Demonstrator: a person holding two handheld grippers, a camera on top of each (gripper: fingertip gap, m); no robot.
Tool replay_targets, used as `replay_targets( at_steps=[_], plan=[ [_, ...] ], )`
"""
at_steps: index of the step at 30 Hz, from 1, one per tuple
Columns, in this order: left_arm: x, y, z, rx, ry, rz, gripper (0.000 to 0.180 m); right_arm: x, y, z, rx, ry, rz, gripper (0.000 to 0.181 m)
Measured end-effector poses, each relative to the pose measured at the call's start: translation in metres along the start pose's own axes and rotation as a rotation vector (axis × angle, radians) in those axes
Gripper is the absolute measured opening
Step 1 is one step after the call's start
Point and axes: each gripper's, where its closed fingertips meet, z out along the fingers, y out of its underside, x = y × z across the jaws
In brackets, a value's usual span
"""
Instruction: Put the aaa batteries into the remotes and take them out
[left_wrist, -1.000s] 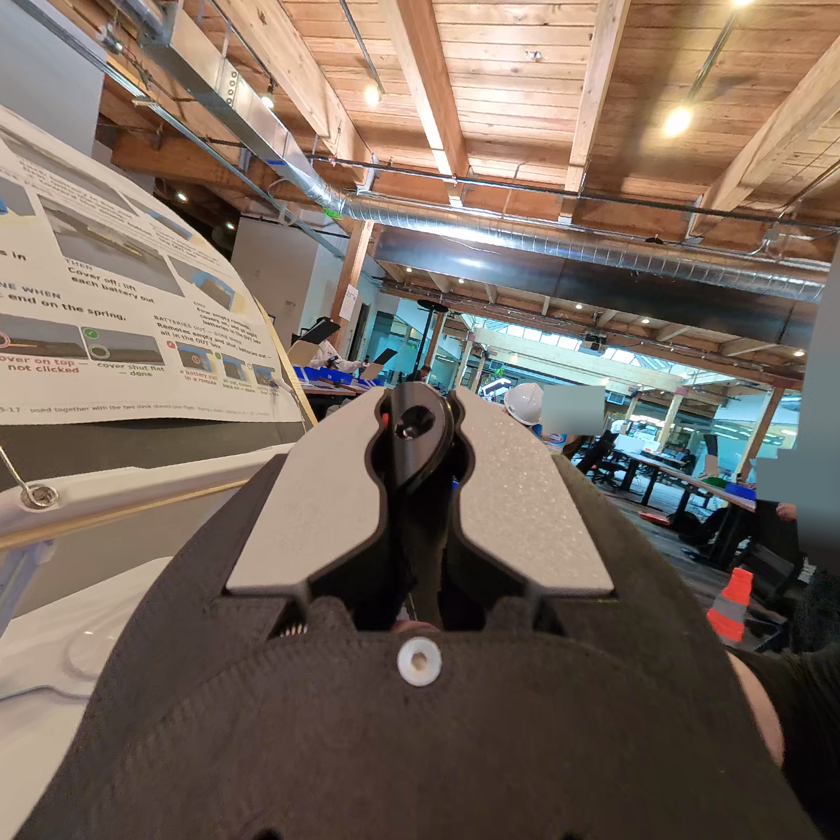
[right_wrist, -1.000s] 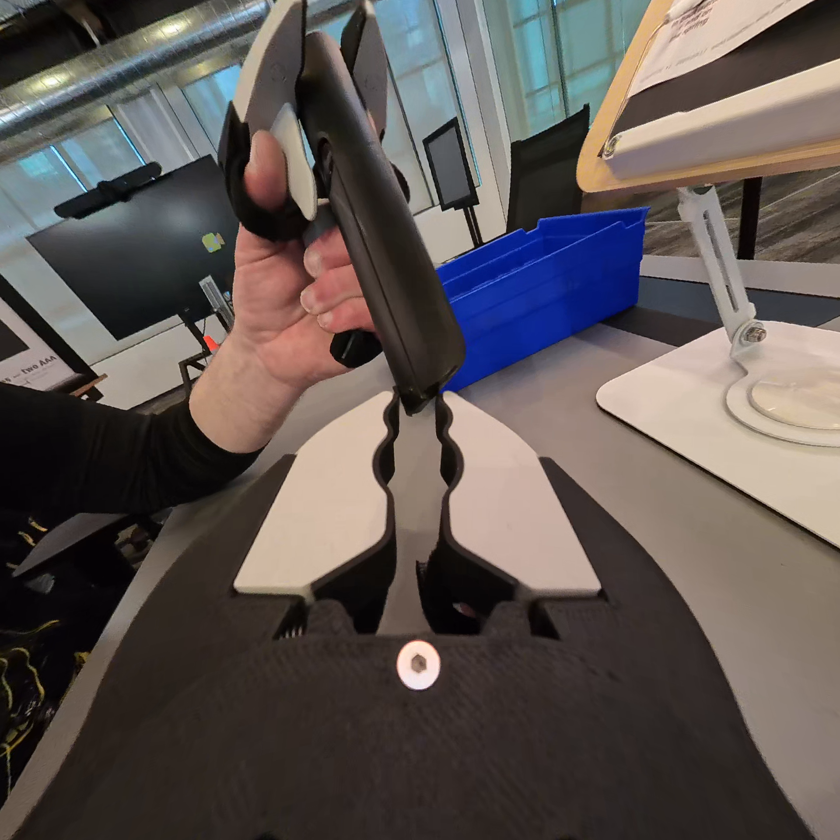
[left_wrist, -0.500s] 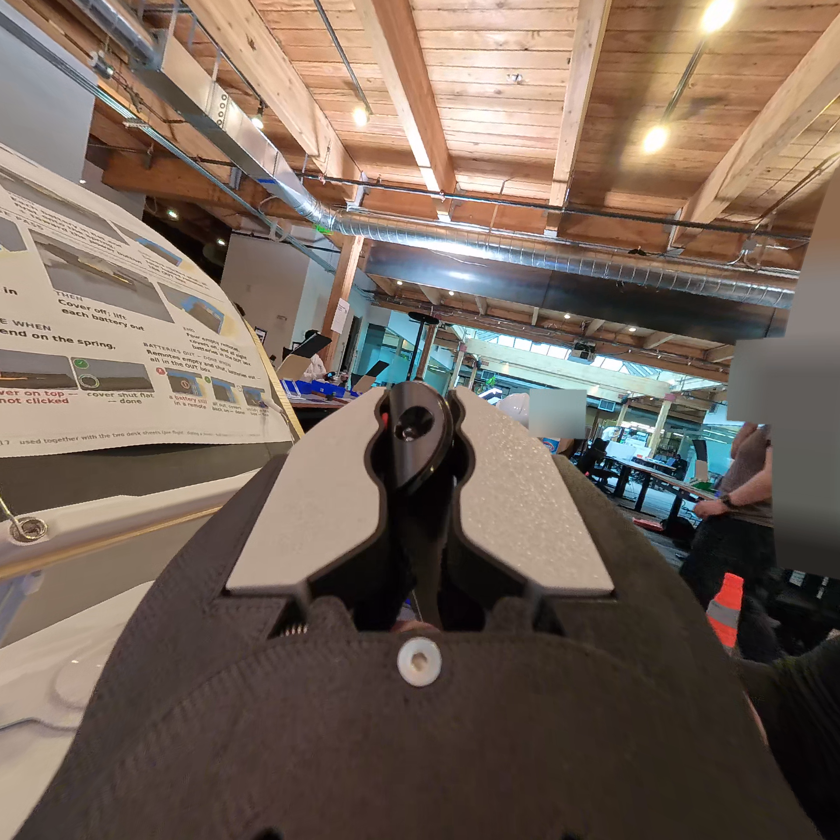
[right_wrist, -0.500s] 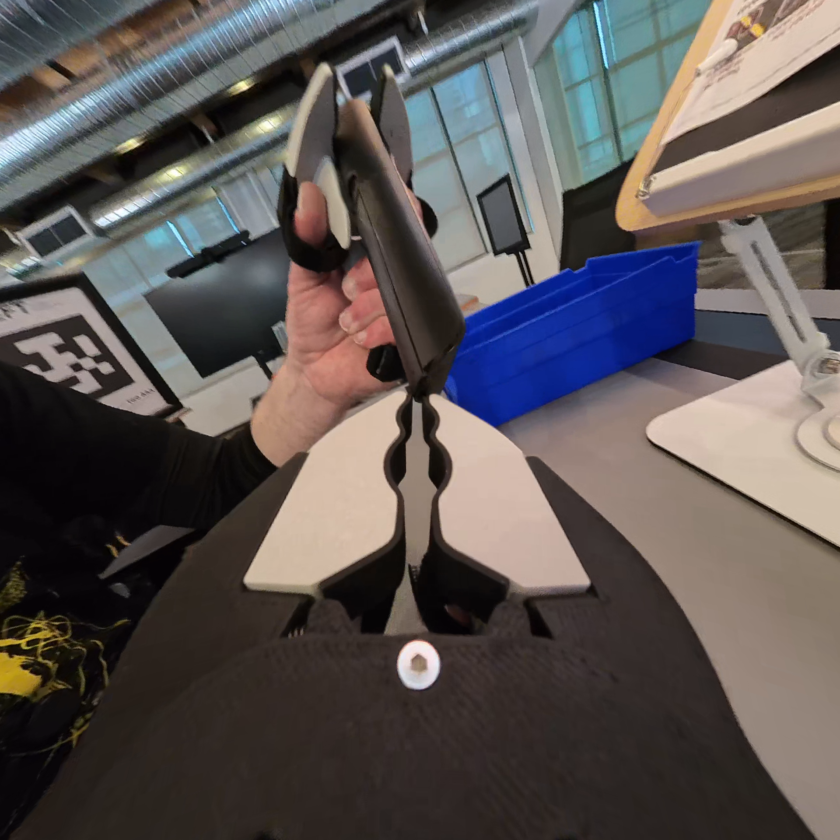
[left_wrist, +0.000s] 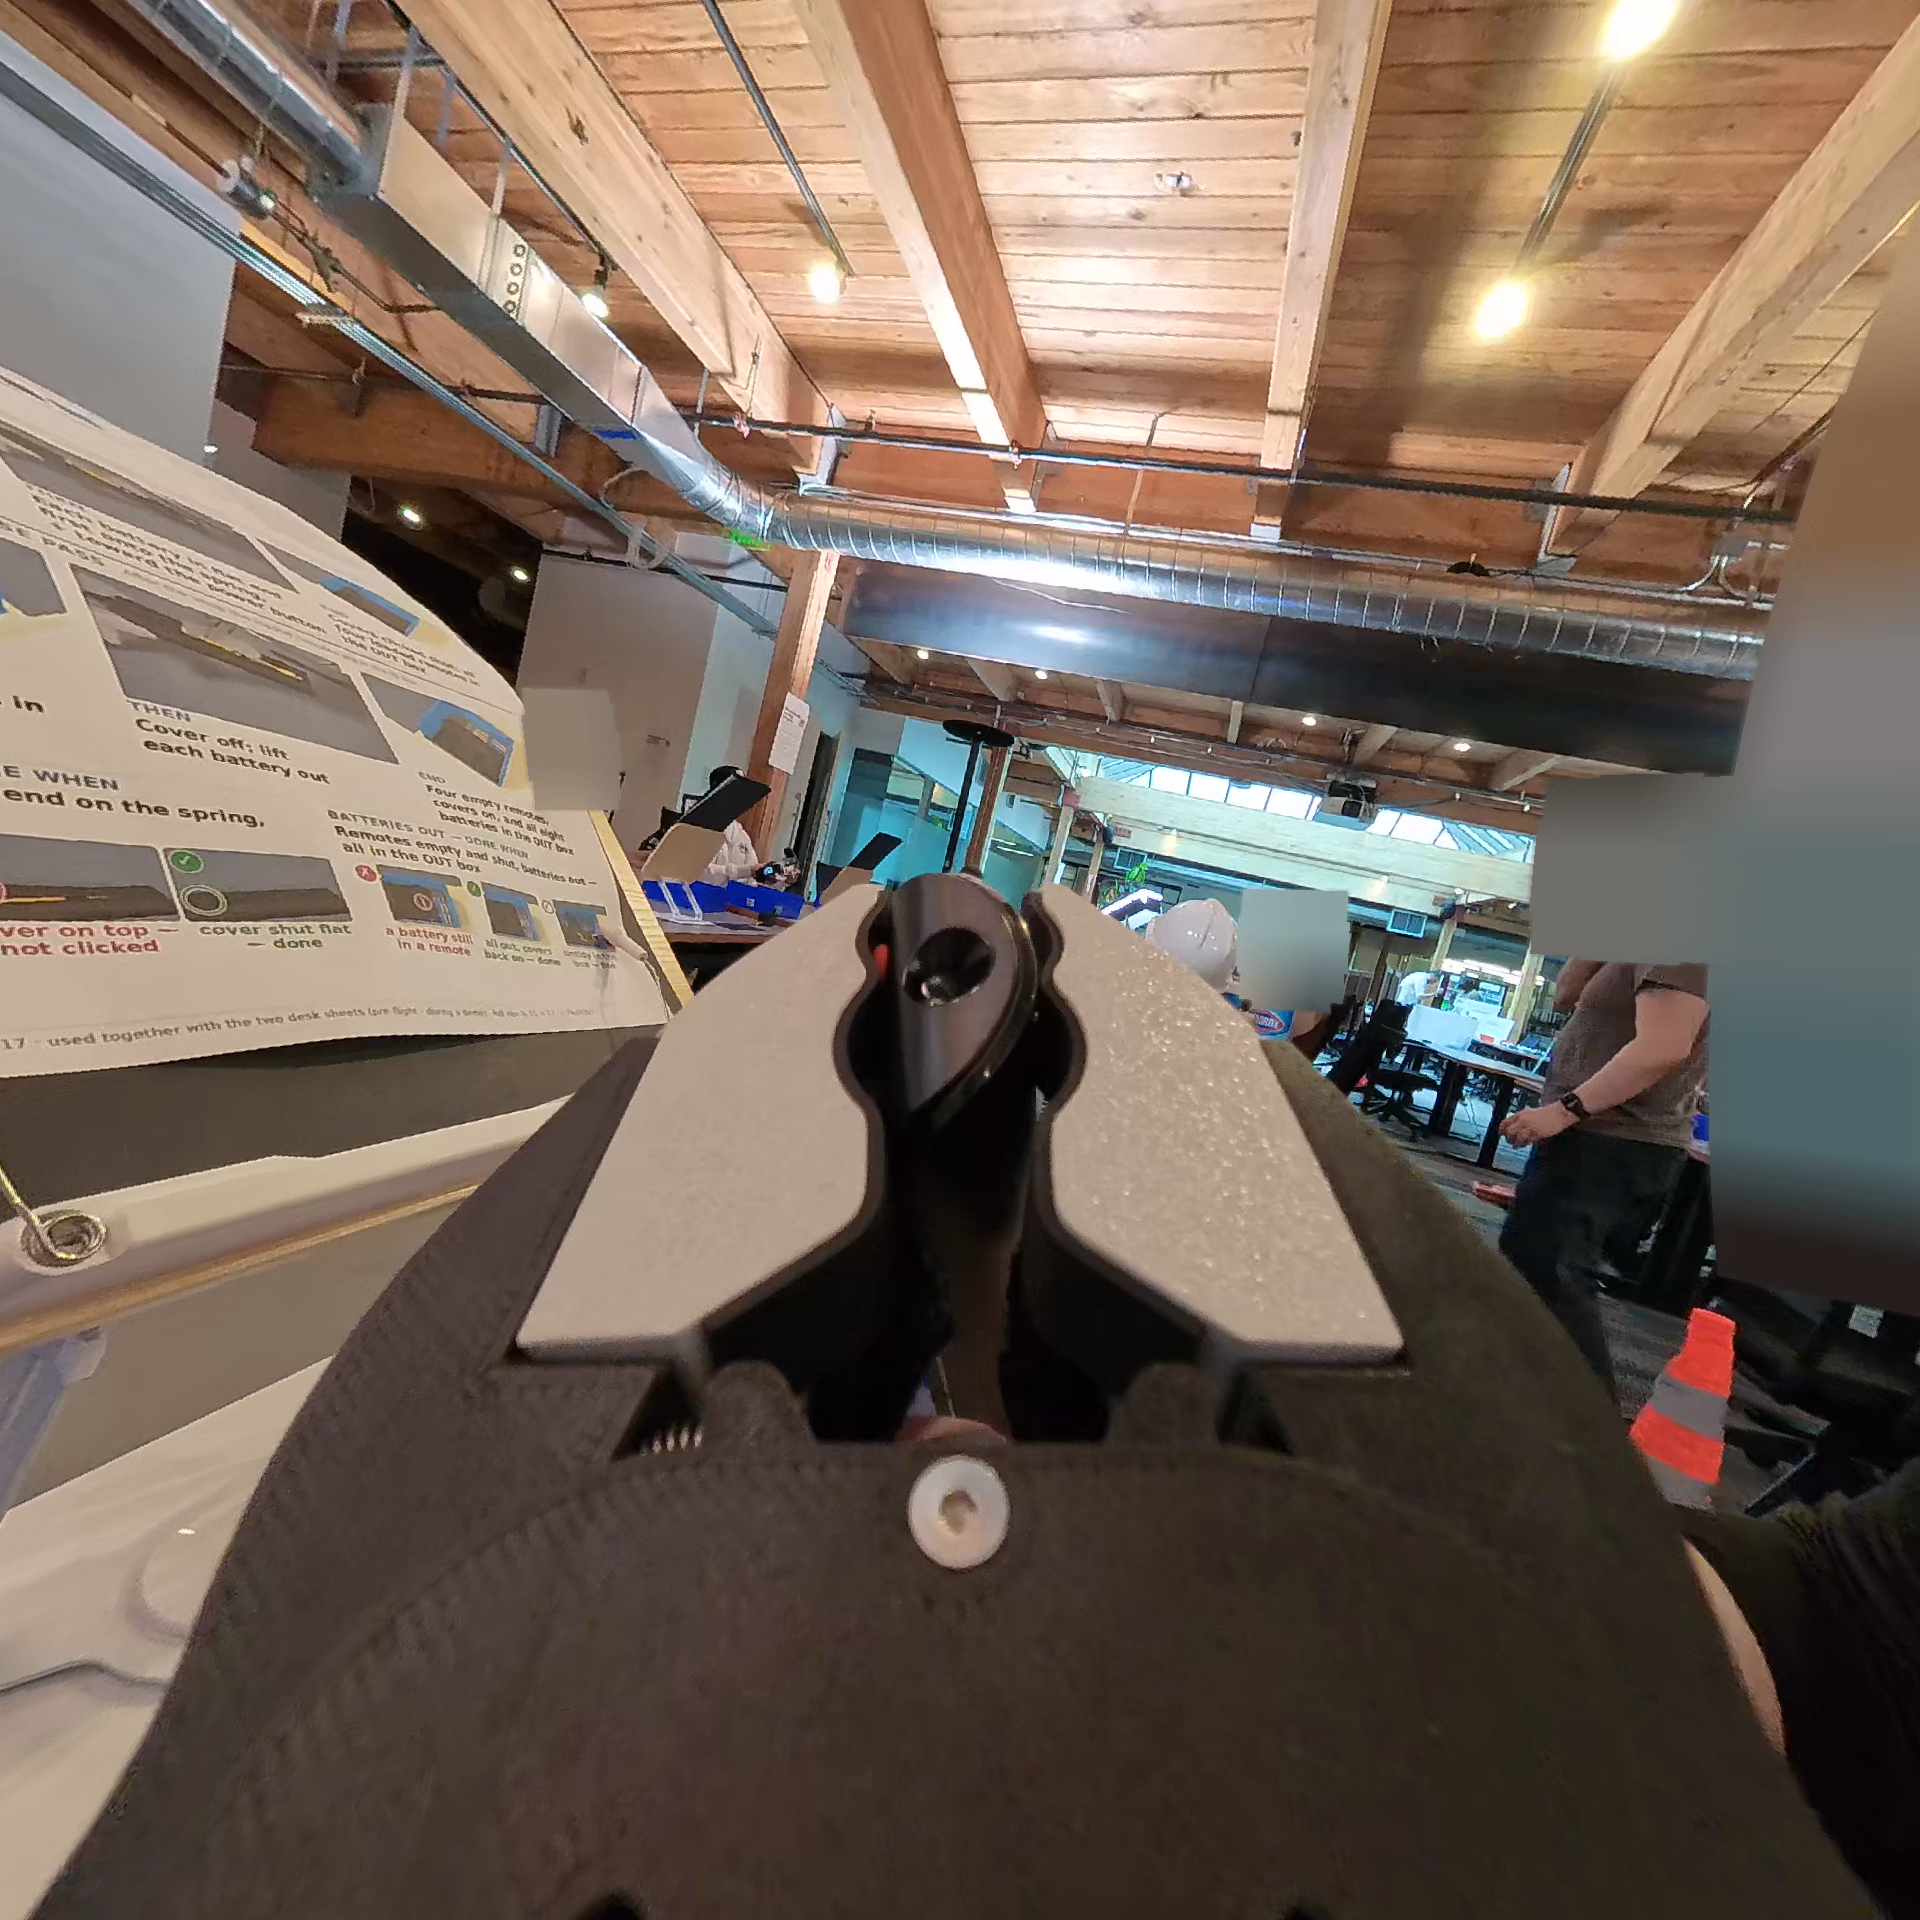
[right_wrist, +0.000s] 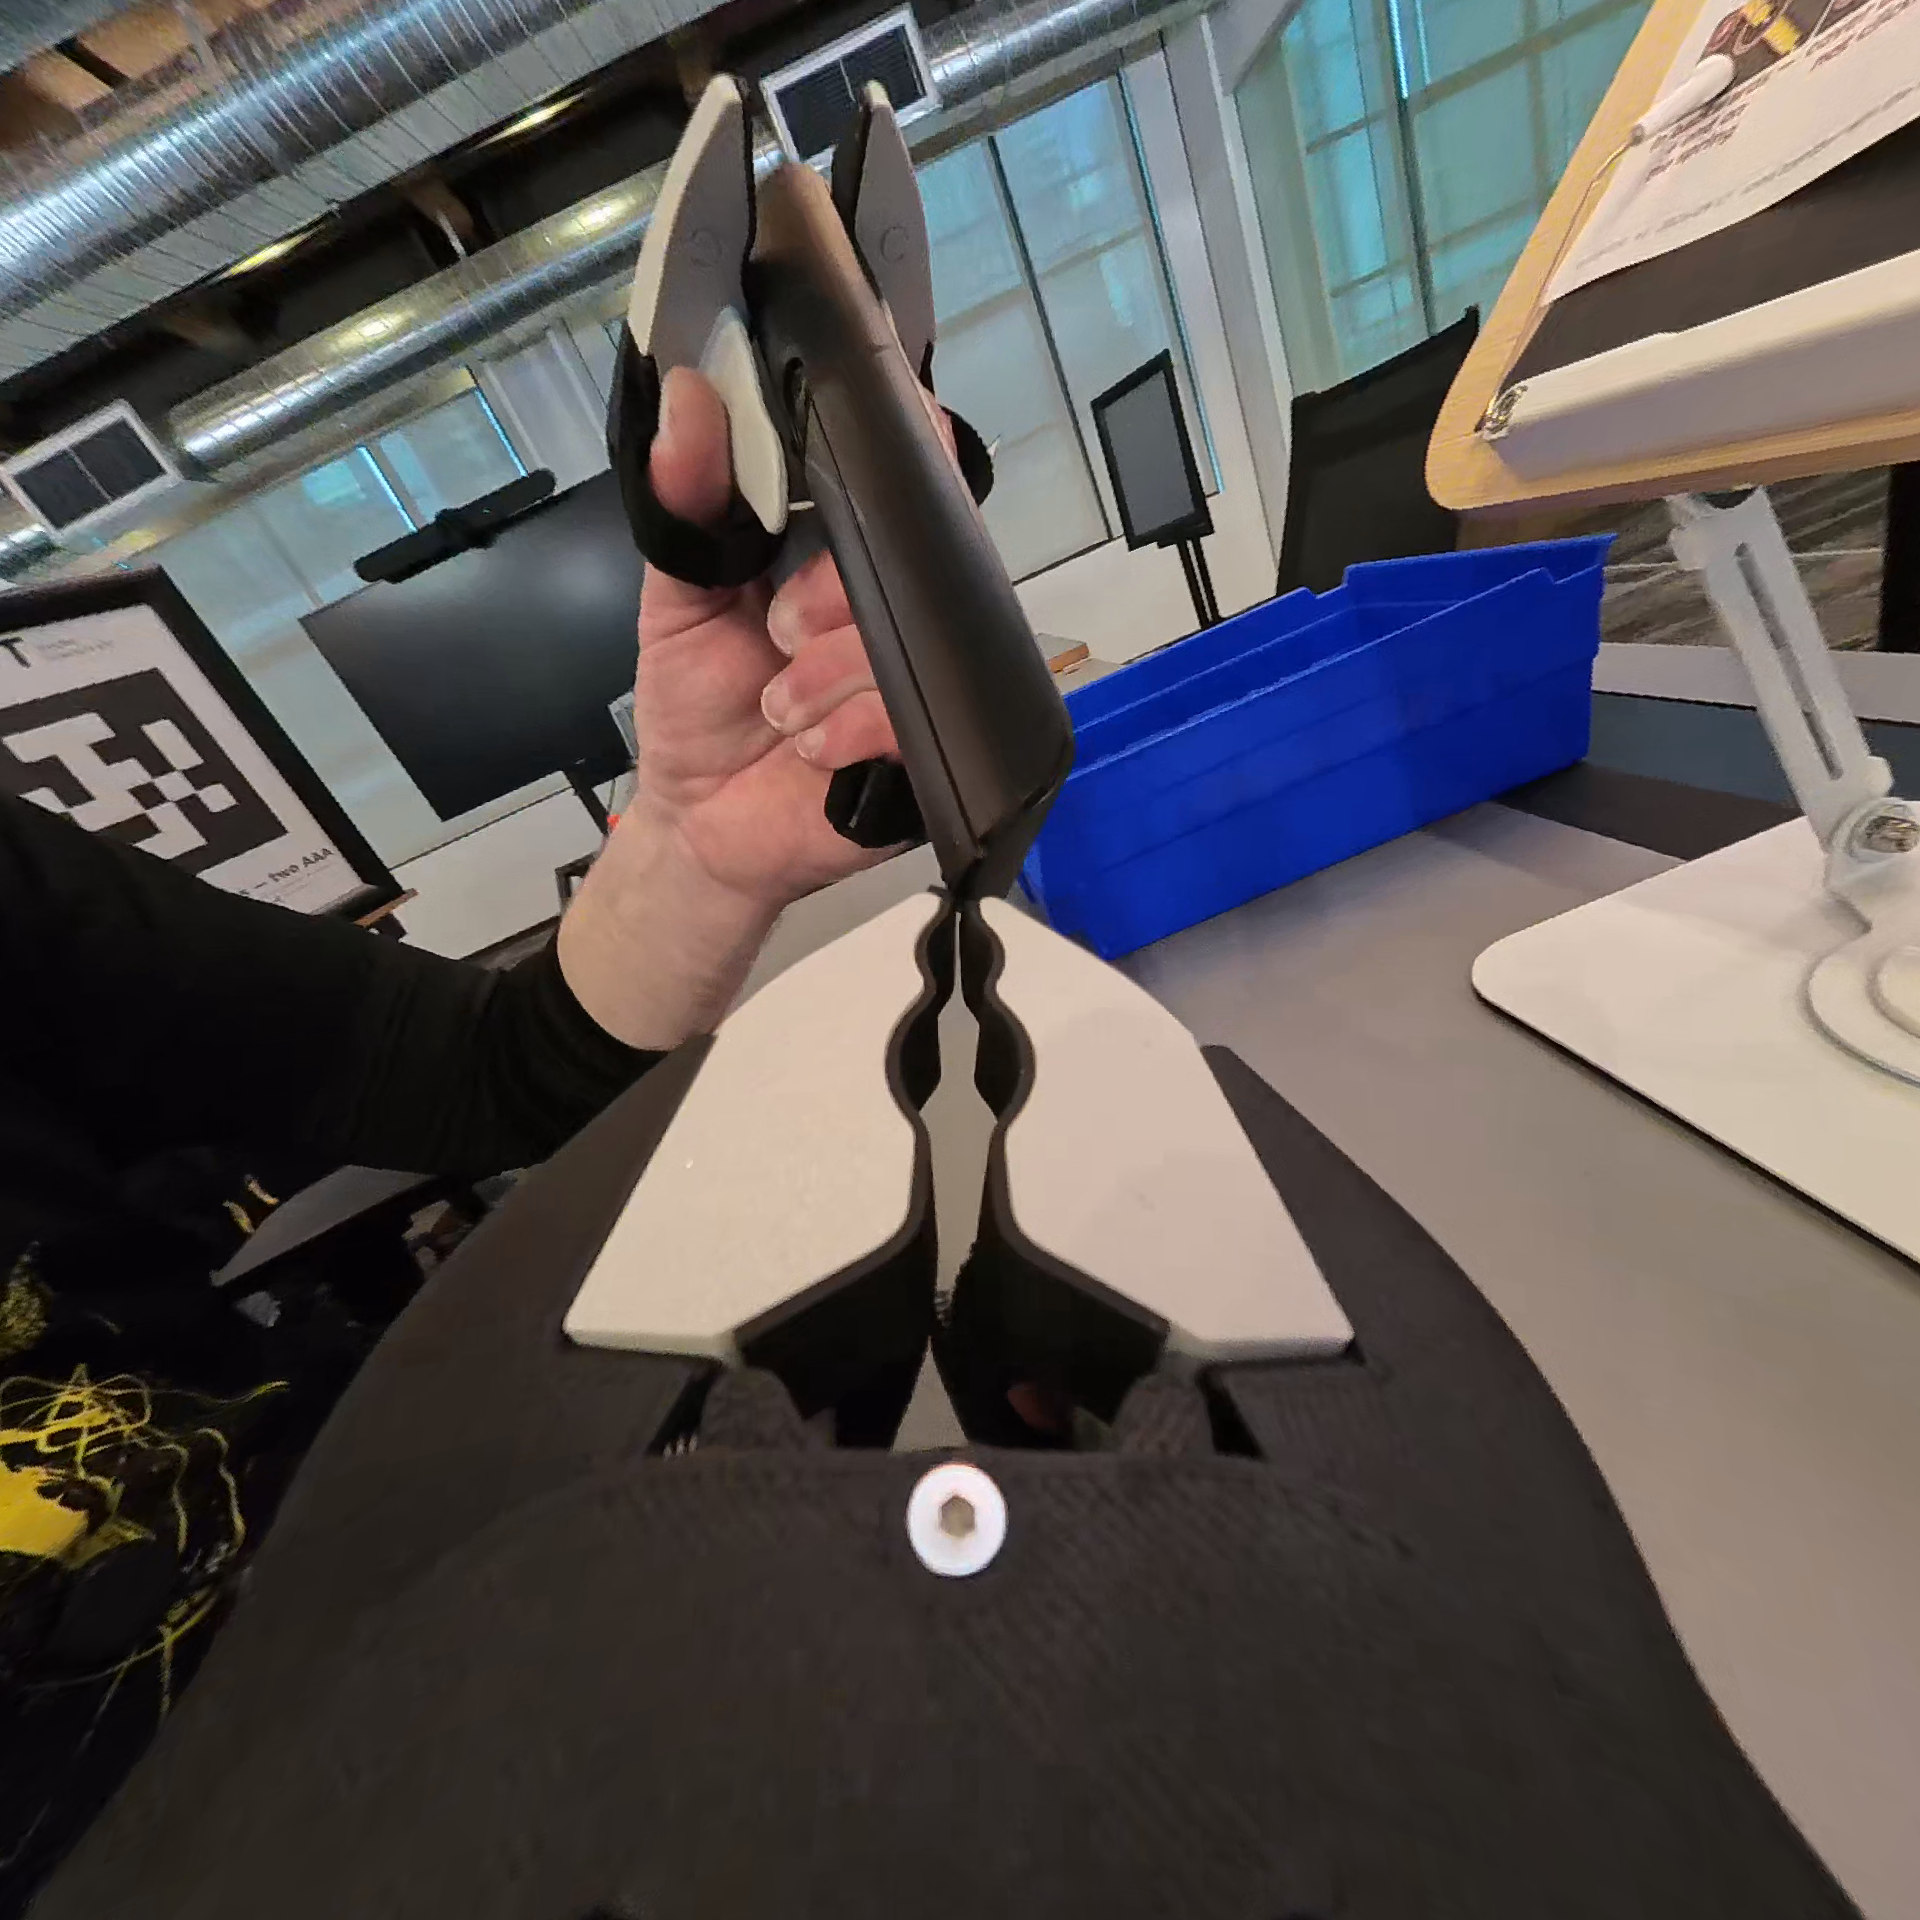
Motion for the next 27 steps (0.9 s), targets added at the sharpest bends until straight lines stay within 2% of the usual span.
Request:
replay_targets(
  at_steps=[4,7,9,10,14,18,24,26,27],
  plan=[
    [-0.002,-0.001,-0.001,-0.002,-0.016,-0.018,0.024,-0.003,0.000,-0.001,0.001,-0.022,-0.024,0.000],
    [-0.006,-0.039,-0.014,0.095,-0.038,0.016,0.024,0.009,0.003,-0.013,0.019,0.005,0.019,0.000],
    [-0.001,-0.042,-0.013,0.055,-0.027,0.085,0.024,0.002,-0.002,-0.007,0.003,-0.007,-0.033,0.000],
    [0.000,-0.036,-0.010,0.048,-0.018,0.059,0.024,0.000,0.002,-0.001,-0.028,-0.009,-0.052,0.000],
    [-0.008,-0.019,-0.007,0.043,-0.029,-0.001,0.024,-0.004,-0.008,-0.003,0.075,-0.030,-0.026,0.000],
    [-0.003,-0.009,-0.002,0.041,0.000,-0.009,0.024,0.002,-0.014,-0.004,0.110,0.003,0.007,0.022],
    [0.009,-0.004,0.002,0.061,0.016,0.019,0.024,0.001,-0.016,-0.001,0.131,0.030,0.025,0.015],
    [0.011,-0.005,0.002,0.071,0.008,0.043,0.024,0.000,-0.009,0.003,0.084,0.049,-0.002,0.013],
    [0.012,-0.007,0.002,0.076,0.003,0.057,0.024,0.002,-0.008,0.003,0.075,0.066,-0.016,0.006]
  ],
)
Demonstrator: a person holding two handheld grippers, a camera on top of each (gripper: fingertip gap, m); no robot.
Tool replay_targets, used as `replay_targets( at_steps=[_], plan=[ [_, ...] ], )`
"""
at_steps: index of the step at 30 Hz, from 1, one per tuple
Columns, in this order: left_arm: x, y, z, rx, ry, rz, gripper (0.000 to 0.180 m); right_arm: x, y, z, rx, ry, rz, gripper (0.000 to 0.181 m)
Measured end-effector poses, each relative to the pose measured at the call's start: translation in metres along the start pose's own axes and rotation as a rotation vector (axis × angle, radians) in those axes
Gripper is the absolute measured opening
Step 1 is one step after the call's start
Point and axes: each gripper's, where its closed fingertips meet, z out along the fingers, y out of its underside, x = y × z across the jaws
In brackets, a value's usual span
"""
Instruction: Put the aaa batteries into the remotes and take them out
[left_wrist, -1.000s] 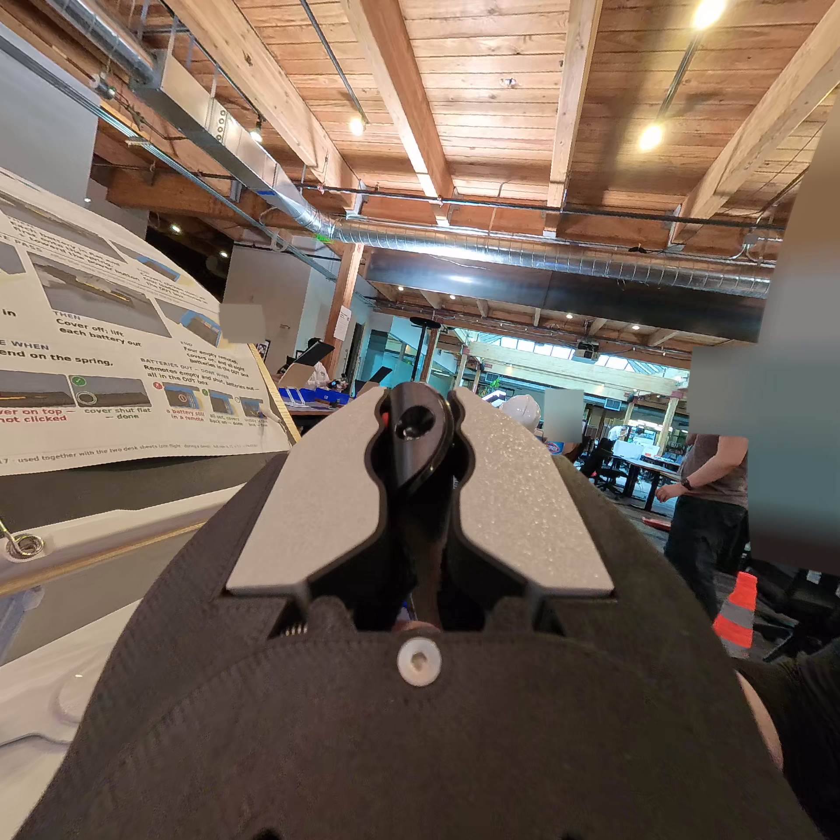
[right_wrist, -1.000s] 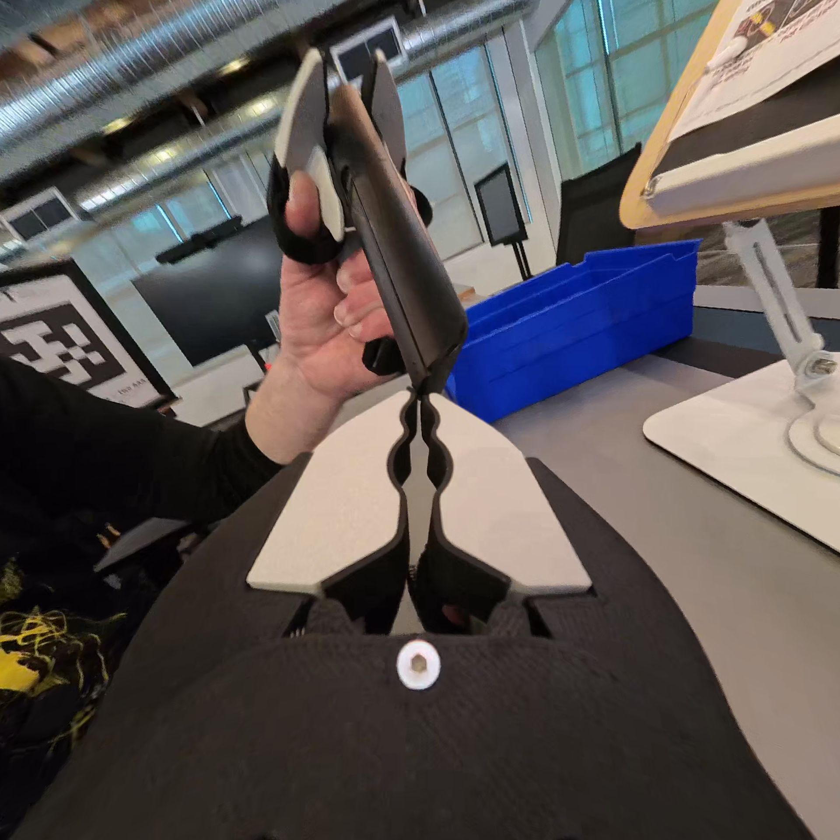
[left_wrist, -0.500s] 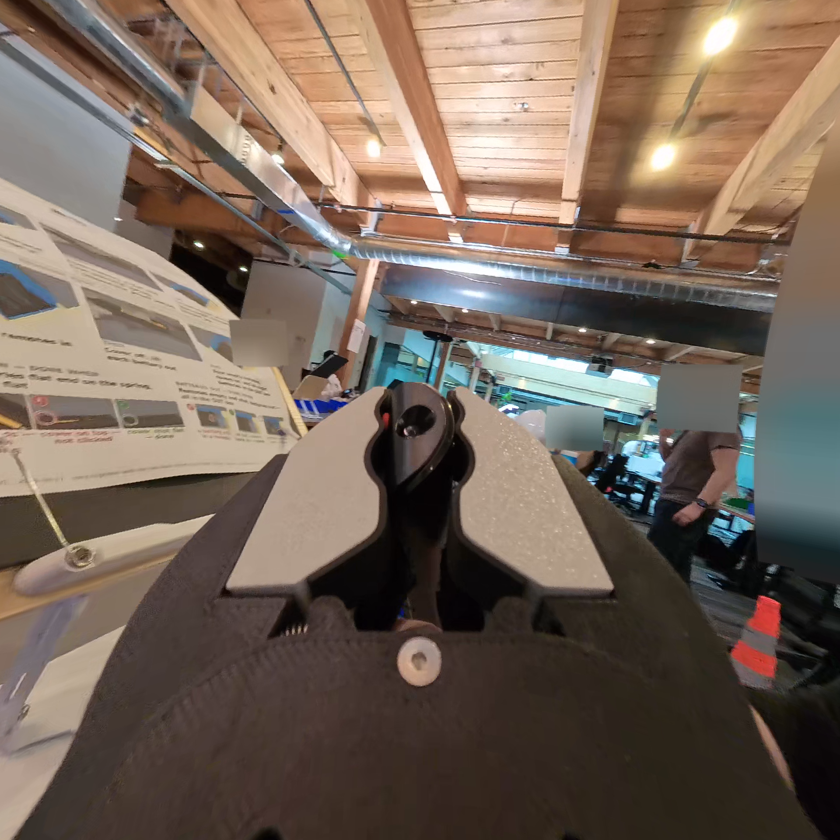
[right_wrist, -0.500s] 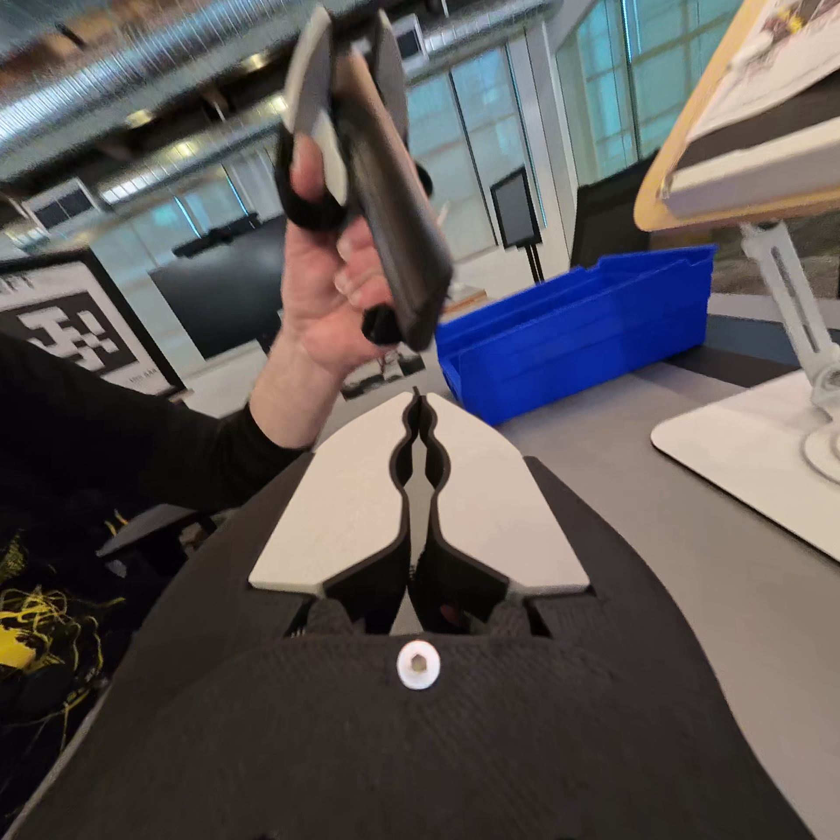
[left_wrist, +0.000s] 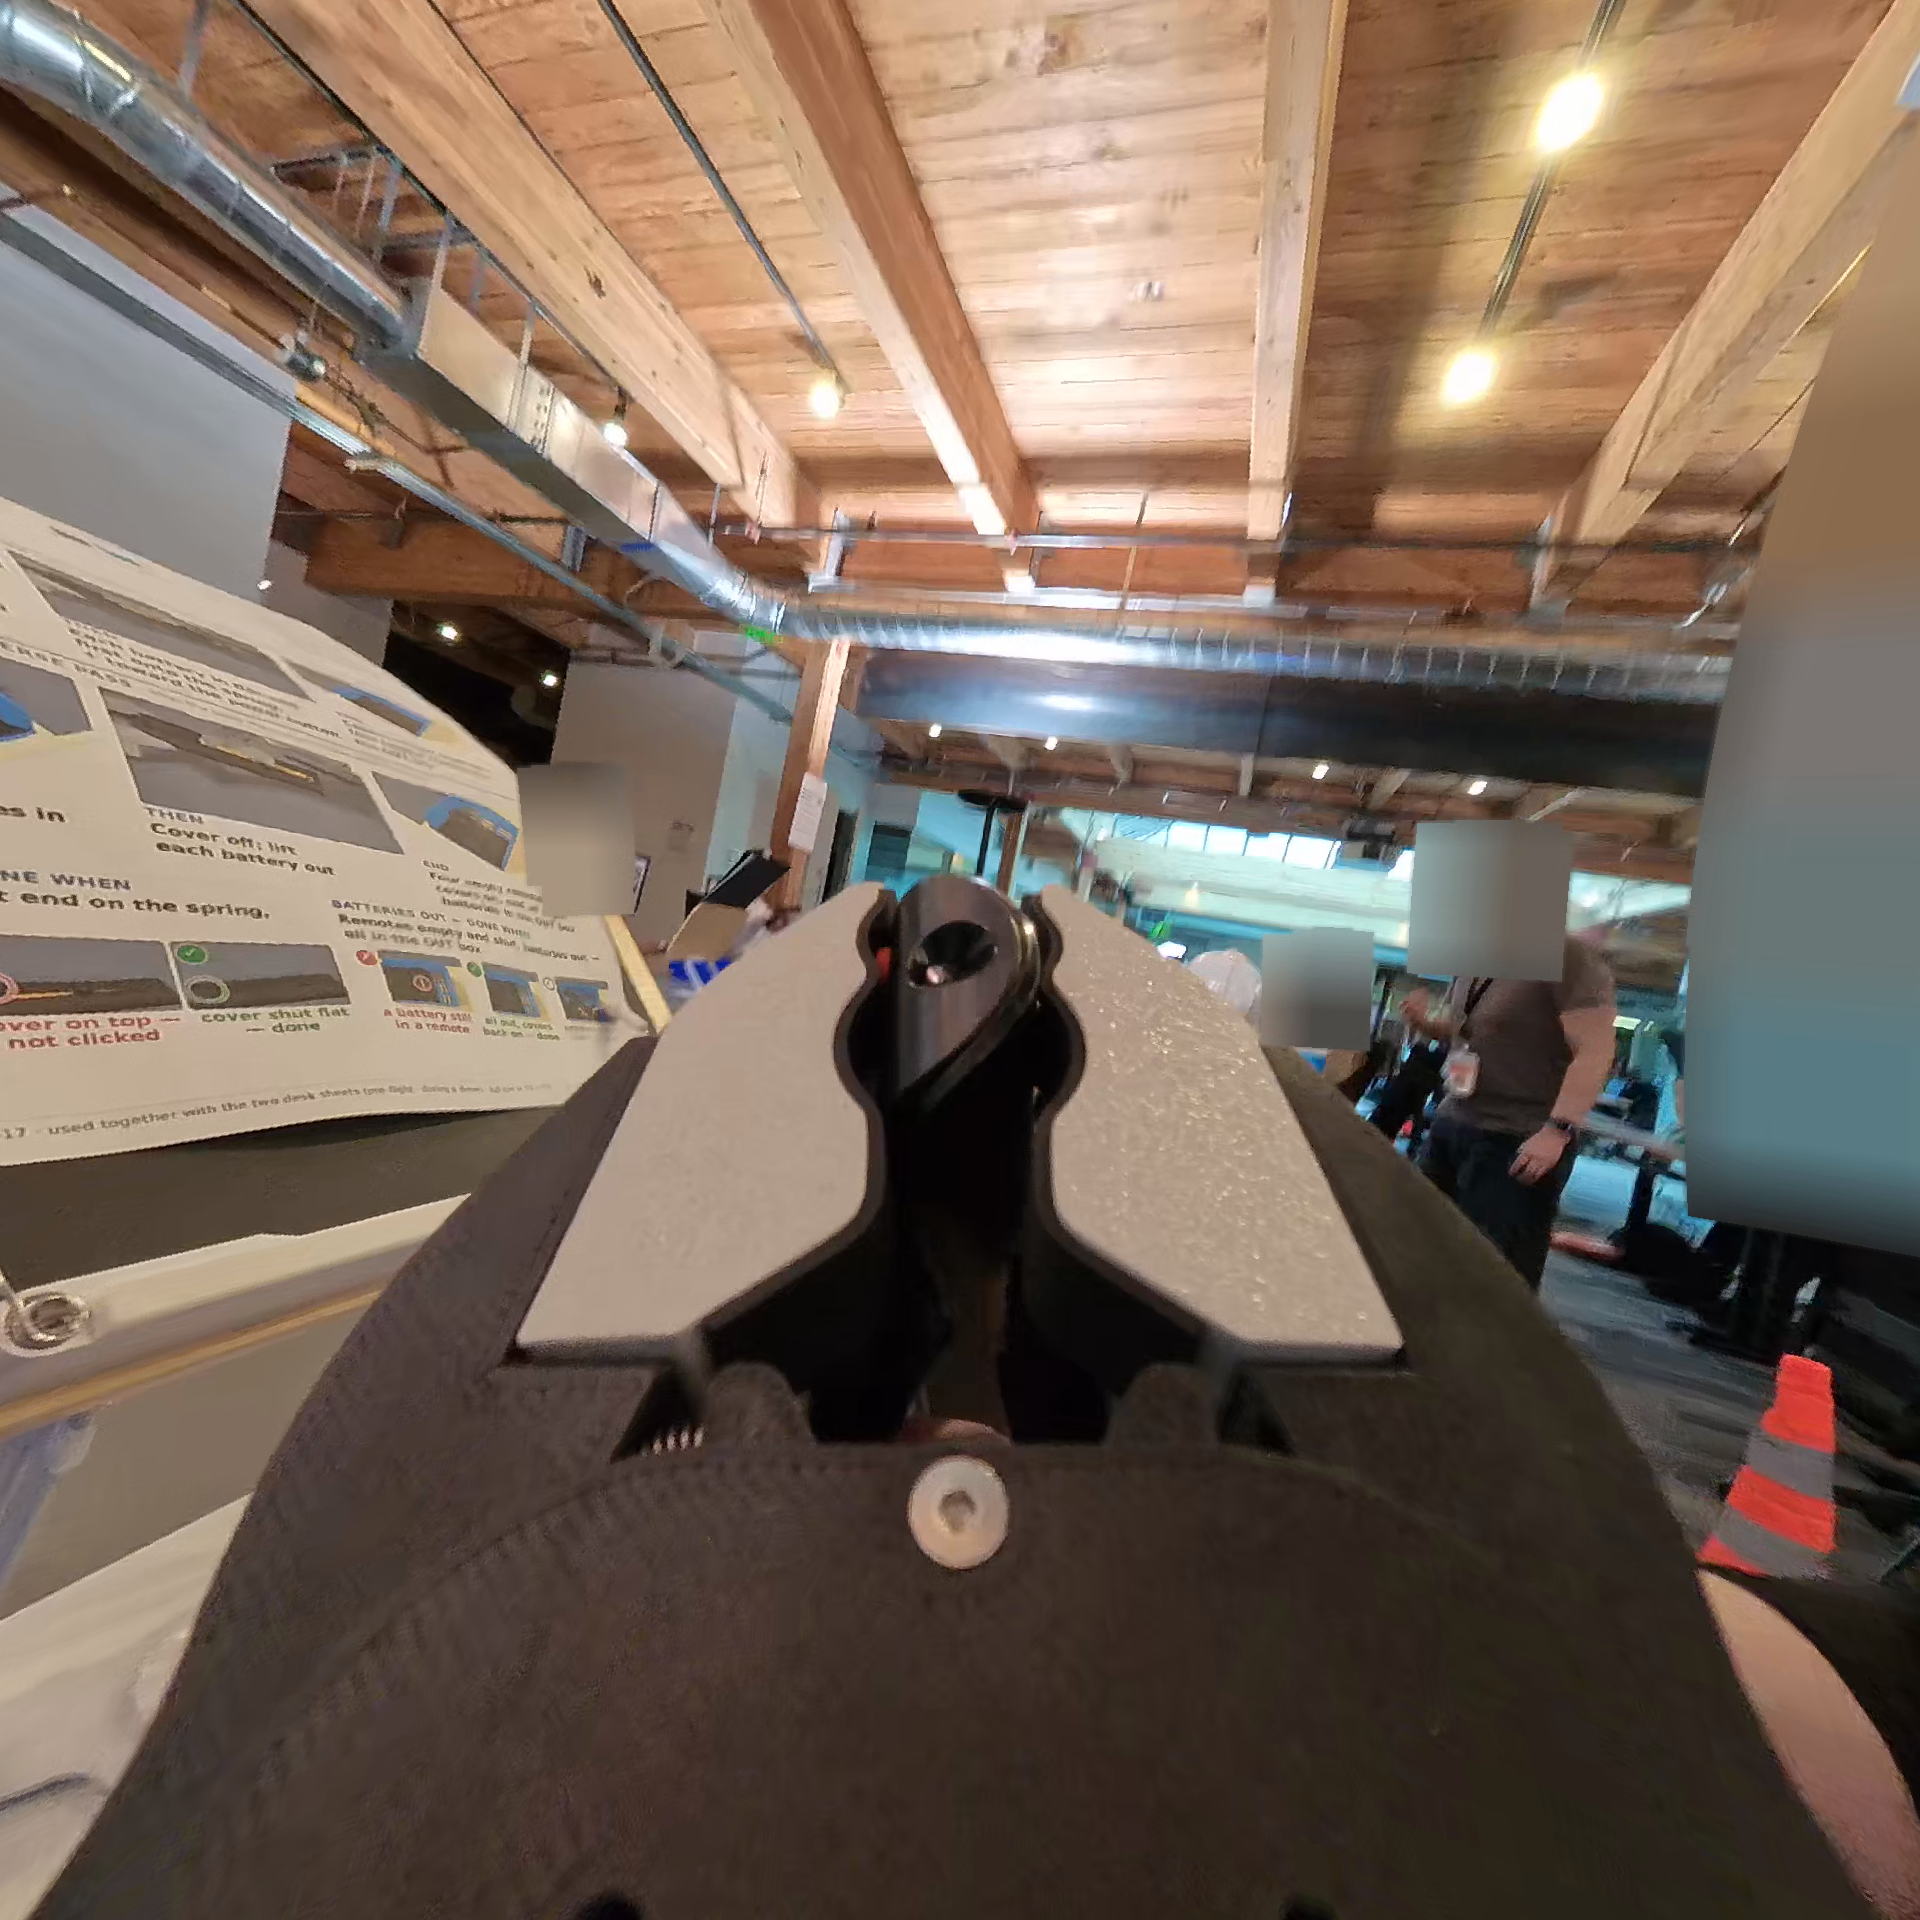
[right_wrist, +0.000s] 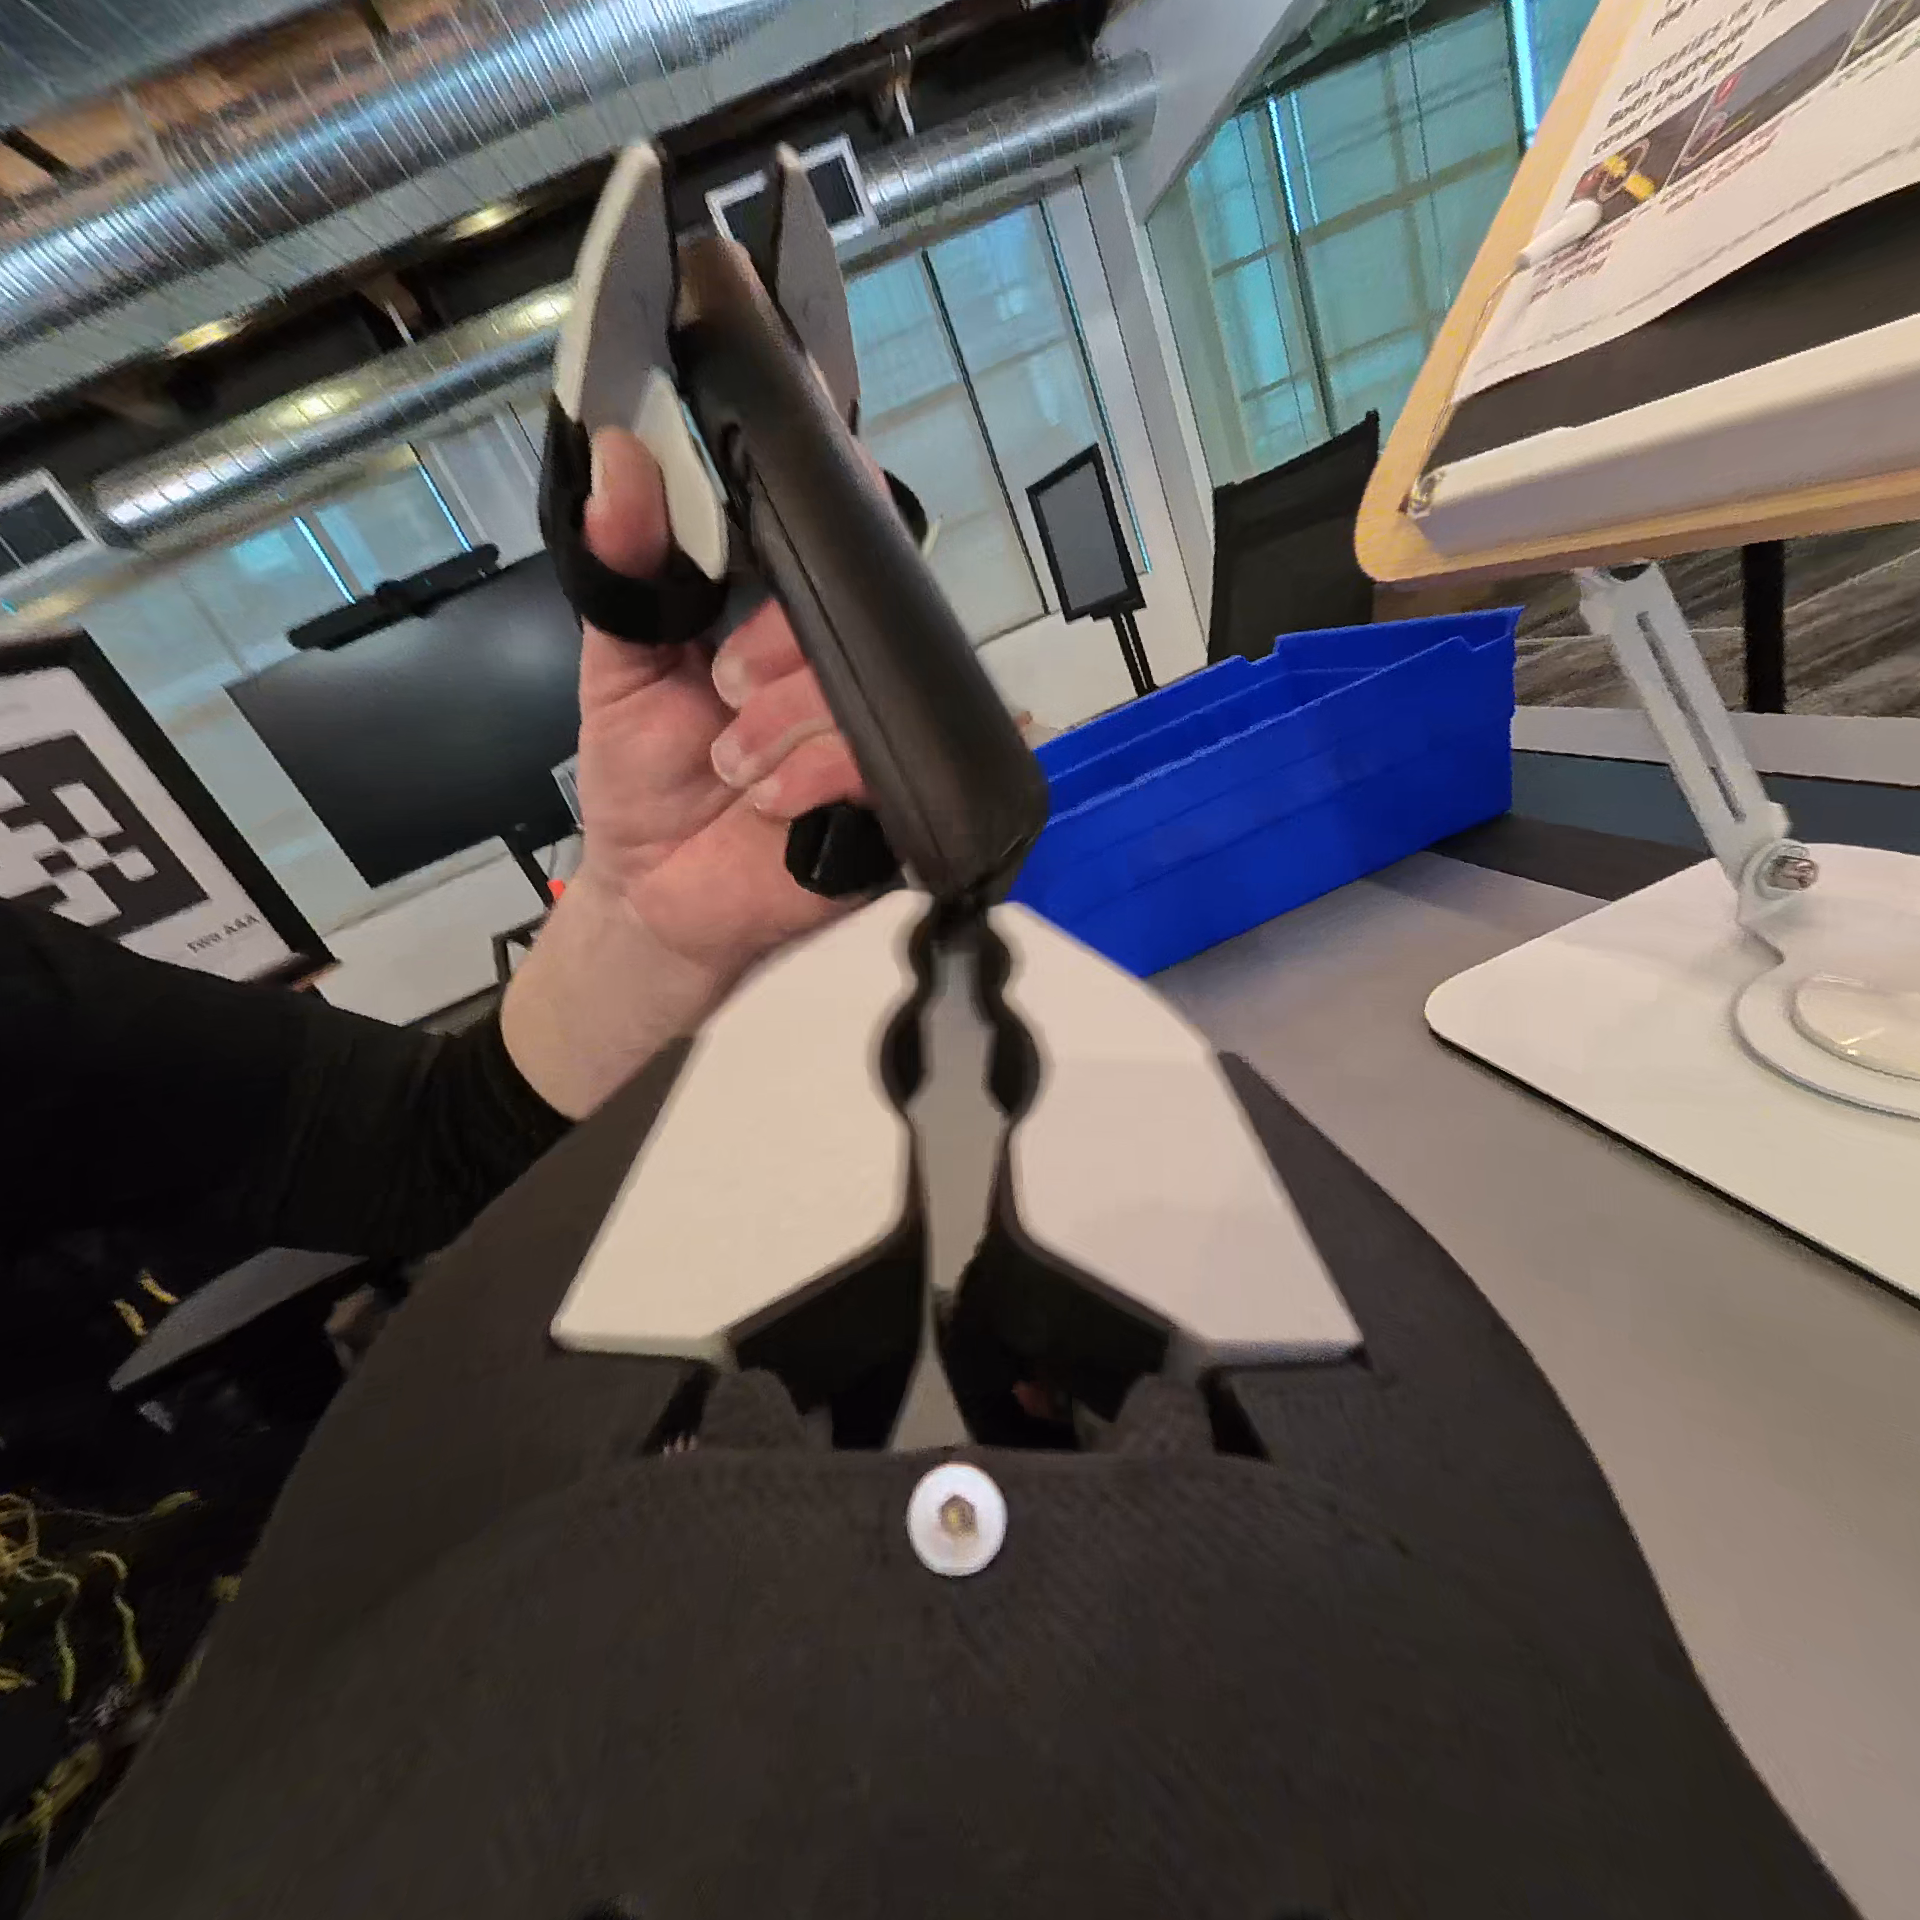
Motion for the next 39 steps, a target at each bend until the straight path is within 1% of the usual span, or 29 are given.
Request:
replay_targets(
  at_steps=[1,4,8,11,13,14,15,16,18,20,21,22,24,25,26,28,29,30,31,32,33,35,36,39],
  plan=[
    [0.001,-0.001,0.000,-0.002,0.000,0.012,0.024,0.000,0.000,-0.001,0.004,-0.005,-0.014,0.002],
    [0.003,-0.004,0.000,0.002,0.017,0.013,0.024,-0.004,-0.002,-0.001,-0.010,-0.010,-0.052,0.002],
    [0.003,-0.001,0.001,-0.015,0.005,0.032,0.024,-0.002,-0.001,-0.002,-0.027,-0.005,-0.052,0.001],
    [0.000,0.002,0.001,-0.036,-0.013,0.014,0.024,0.002,0.000,-0.004,-0.032,-0.009,-0.049,0.001],
    [-0.002,-0.020,-0.004,0.026,-0.028,0.014,0.024,0.019,0.008,-0.013,-0.051,0.061,-0.041,0.000],
    [-0.003,-0.040,-0.010,0.065,-0.032,0.033,0.023,0.026,0.005,-0.022,-0.011,0.060,0.028,0.000],
    [-0.003,-0.052,-0.013,0.065,-0.043,0.081,0.024,0.025,-0.002,-0.026,0.021,0.052,0.036,0.000],
    [-0.004,-0.054,-0.014,0.047,-0.054,0.102,0.024,0.020,-0.001,-0.021,-0.025,0.057,-0.029,0.000],
    [-0.006,-0.043,-0.010,0.034,-0.044,0.028,0.024,0.017,0.005,-0.008,-0.058,0.054,-0.065,0.000],
    [-0.015,-0.031,-0.009,0.017,-0.081,-0.011,0.024,0.024,0.013,-0.008,-0.119,0.150,-0.222,0.000],
    [-0.021,-0.028,-0.010,0.021,-0.096,-0.044,0.024,0.018,0.006,-0.009,-0.117,0.168,-0.291,0.006],
    [-0.025,-0.026,-0.011,0.027,-0.097,-0.089,0.024,0.011,-0.002,-0.008,-0.116,0.193,-0.368,0.021],
    [-0.031,-0.024,-0.013,0.050,-0.101,-0.155,0.024,0.008,-0.005,-0.004,-0.178,0.262,-0.505,0.025],
    [-0.031,-0.021,-0.012,0.042,-0.099,-0.174,0.024,0.013,-0.001,-0.001,-0.220,0.301,-0.541,0.035],
    [-0.030,-0.017,-0.010,0.030,-0.091,-0.196,0.024,0.013,0.007,0.003,-0.262,0.302,-0.560,0.041],
    [-0.026,-0.008,-0.006,0.021,-0.080,-0.239,0.024,0.008,0.011,0.010,-0.263,0.287,-0.583,0.044],
    [-0.025,-0.003,-0.004,0.015,-0.083,-0.254,0.024,0.010,0.008,0.013,-0.258,0.331,-0.606,0.055],
    [-0.023,0.002,-0.002,0.011,-0.084,-0.269,0.024,0.012,0.005,0.014,-0.262,0.390,-0.654,0.061],
    [-0.022,0.007,0.000,0.011,-0.085,-0.286,0.024,0.016,-0.001,0.014,-0.262,0.476,-0.719,0.069],
    [-0.022,0.011,0.001,0.012,-0.093,-0.303,0.024,0.018,0.000,0.016,-0.303,0.528,-0.812,0.074],
    [-0.021,0.016,0.002,0.010,-0.102,-0.311,0.024,0.021,-0.001,0.015,-0.349,0.602,-0.912,0.076],
    [-0.018,0.024,0.005,0.011,-0.109,-0.328,0.024,0.024,0.000,0.016,-0.430,0.686,-1.035,0.069],
    [-0.015,0.027,0.007,0.011,-0.111,-0.336,0.024,0.028,0.002,0.014,-0.474,0.728,-1.046,0.065],
    [-0.009,0.027,0.008,0.015,-0.125,-0.315,0.024,0.033,0.001,0.010,-0.493,0.767,-1.026,0.062]
  ],
)
